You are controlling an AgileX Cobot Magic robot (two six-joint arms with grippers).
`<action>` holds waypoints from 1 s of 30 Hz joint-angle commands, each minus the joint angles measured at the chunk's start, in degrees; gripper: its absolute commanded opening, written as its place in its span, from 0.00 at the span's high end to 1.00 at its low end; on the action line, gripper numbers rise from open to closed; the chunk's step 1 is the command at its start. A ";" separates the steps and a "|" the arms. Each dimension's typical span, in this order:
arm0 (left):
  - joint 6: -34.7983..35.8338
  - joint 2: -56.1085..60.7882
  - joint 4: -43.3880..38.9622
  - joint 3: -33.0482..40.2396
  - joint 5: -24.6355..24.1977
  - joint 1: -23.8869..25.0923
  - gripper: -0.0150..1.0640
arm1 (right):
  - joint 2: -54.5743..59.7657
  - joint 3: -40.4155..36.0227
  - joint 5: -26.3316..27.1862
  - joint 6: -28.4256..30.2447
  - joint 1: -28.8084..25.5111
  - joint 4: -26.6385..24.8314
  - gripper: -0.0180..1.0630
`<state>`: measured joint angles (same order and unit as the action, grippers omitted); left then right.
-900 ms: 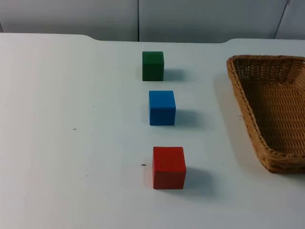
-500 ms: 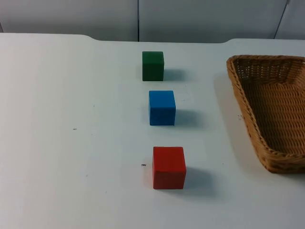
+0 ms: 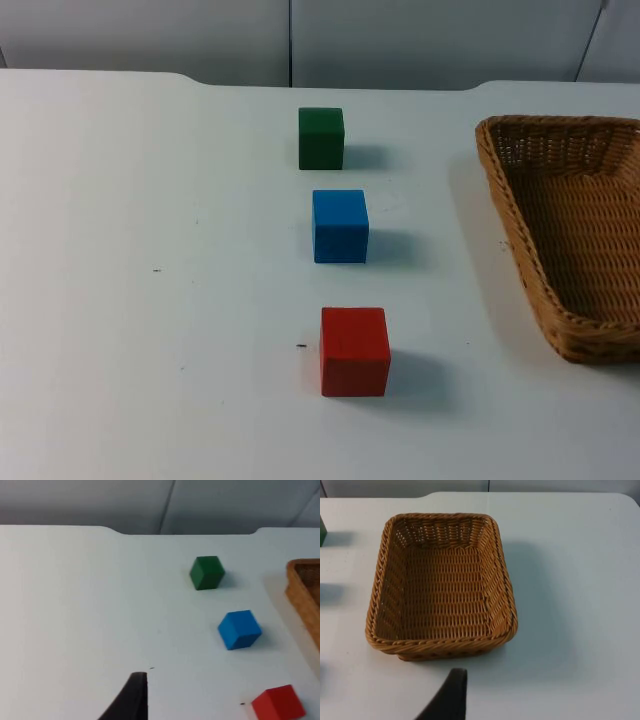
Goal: Pick up the basket with the left hand and place the blue cube into the basket with the right hand.
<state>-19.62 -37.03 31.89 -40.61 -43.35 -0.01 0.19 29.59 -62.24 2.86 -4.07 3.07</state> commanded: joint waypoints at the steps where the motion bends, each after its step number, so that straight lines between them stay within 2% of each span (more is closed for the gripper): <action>1: -8.86 -6.09 11.33 -0.28 1.93 -0.23 0.01 | -0.19 -0.53 0.57 0.18 0.10 -0.24 0.02; 2: -8.86 -6.09 11.33 -0.28 1.93 -0.23 0.01 | -0.19 -0.53 0.57 0.18 0.10 -0.24 0.02; 3: -13.69 -9.37 17.37 -0.28 1.93 -0.23 0.01 | -0.19 -0.53 0.57 0.18 0.10 -0.24 0.02; 6: -20.40 -16.47 25.93 -0.28 1.93 -0.23 0.01 | -0.19 -0.53 0.57 0.18 0.10 -0.24 0.02; 12: -27.00 -24.42 33.38 -0.28 2.07 -0.23 0.01 | -0.19 -0.53 0.57 -0.04 0.10 -0.14 0.02; 14: -31.23 -28.87 38.21 -0.76 2.07 -1.38 0.01 | -0.19 -0.53 0.57 -0.56 0.10 0.14 0.02; 16: -31.48 -30.84 38.68 -1.43 2.07 -2.23 0.01 | -0.19 -0.53 0.57 -1.09 0.10 0.50 0.02; 20: -32.04 -38.25 38.71 -6.18 4.07 -8.22 0.01 | -0.19 -0.53 0.57 -2.37 0.10 1.40 0.02; 21: -32.04 -38.25 38.71 -6.18 4.07 -8.22 0.01 | -0.19 -0.53 0.57 -2.37 0.10 1.40 0.02; 24: -32.04 -44.95 38.88 -11.29 7.30 -13.56 0.01 | -0.19 -0.53 0.57 -2.37 0.10 1.51 0.02; 26: -32.04 -45.94 39.03 -12.04 7.54 -14.31 0.01 | -0.19 -0.53 0.57 -2.37 0.10 1.51 0.02; 30: -32.04 -54.75 39.48 -18.47 10.29 -20.36 0.01 | -0.19 -0.53 0.57 -1.28 0.10 0.79 0.02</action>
<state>-51.25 -87.86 70.46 -56.15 -34.45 -17.57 0.19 29.59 -62.24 0.74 -4.07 4.29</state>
